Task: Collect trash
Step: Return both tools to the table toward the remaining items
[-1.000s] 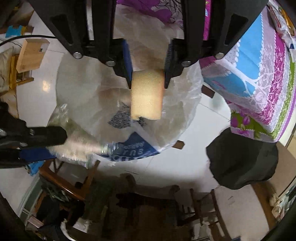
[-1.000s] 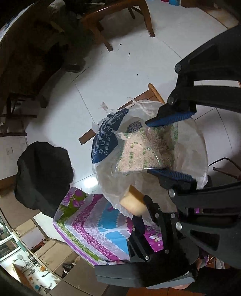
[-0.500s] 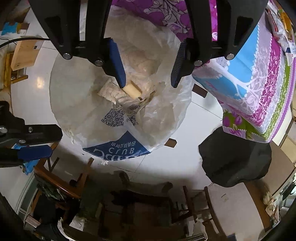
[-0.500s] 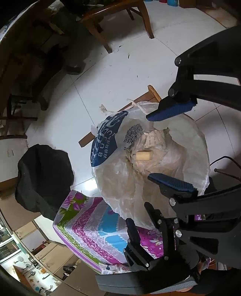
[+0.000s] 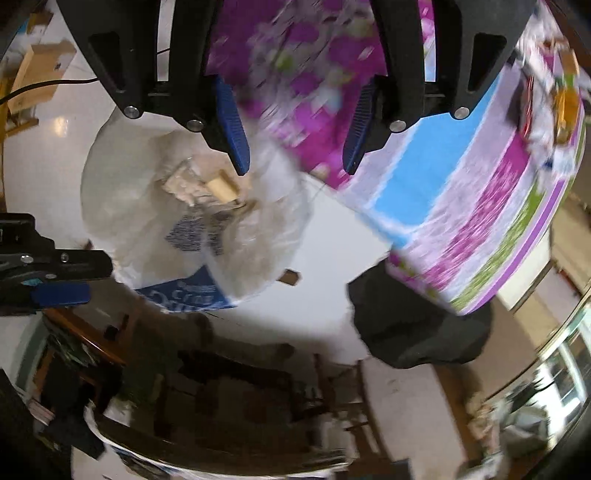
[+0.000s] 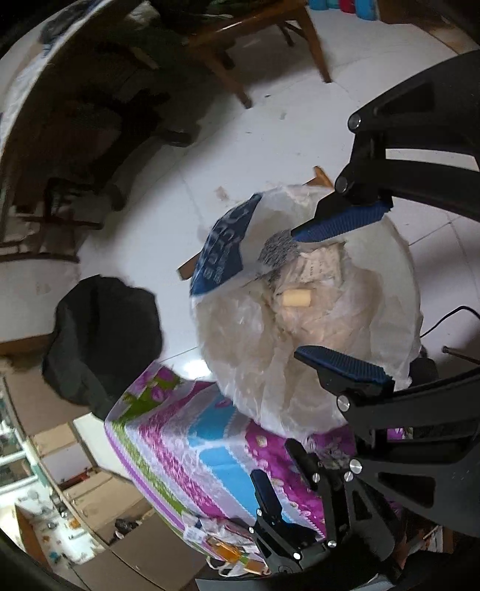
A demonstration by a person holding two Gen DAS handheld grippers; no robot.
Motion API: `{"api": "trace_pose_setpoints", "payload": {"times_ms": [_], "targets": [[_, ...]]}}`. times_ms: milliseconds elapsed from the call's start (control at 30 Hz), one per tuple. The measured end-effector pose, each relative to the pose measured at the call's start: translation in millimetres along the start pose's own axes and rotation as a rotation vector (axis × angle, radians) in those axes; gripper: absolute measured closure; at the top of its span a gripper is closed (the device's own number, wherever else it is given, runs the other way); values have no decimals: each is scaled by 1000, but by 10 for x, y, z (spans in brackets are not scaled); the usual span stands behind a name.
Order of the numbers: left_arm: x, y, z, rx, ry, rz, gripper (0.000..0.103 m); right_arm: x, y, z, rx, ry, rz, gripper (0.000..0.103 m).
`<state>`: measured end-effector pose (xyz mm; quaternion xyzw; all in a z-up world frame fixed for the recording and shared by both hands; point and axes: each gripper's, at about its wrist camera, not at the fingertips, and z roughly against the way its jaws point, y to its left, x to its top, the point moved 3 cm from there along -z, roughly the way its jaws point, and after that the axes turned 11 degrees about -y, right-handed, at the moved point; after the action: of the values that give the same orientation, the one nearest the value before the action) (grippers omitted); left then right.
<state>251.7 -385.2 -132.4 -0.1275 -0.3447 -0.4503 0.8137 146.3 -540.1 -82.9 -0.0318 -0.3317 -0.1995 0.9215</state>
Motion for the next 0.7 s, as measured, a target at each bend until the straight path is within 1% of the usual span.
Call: {"api": "trace_pose_setpoints", "payload": {"times_ms": [100, 167, 233, 267, 367, 533, 700], "targets": [[-159, 223, 168, 68, -24, 46, 48, -48, 195, 49, 17, -64, 18, 47], [-248, 341, 274, 95, -40, 69, 48, -76, 353, 75, 17, -107, 45, 47], [-352, 457, 387, 139, -57, 78, 47, -103, 494, 100, 26, -141, 66, 47], [-415, 526, 455, 173, -70, 77, 47, -120, 585, 118, 37, -161, 73, 47], [-559, 691, 583, 227, -86, 92, 46, -167, 766, 154, 66, -203, 69, 47], [-886, 1101, 852, 282, -90, 200, 45, -273, 1057, 106, 145, -216, 35, 47], [-1231, 1525, 1137, 363, -96, 308, 45, -415, 1449, 34, 221, -194, 35, 47]]}}
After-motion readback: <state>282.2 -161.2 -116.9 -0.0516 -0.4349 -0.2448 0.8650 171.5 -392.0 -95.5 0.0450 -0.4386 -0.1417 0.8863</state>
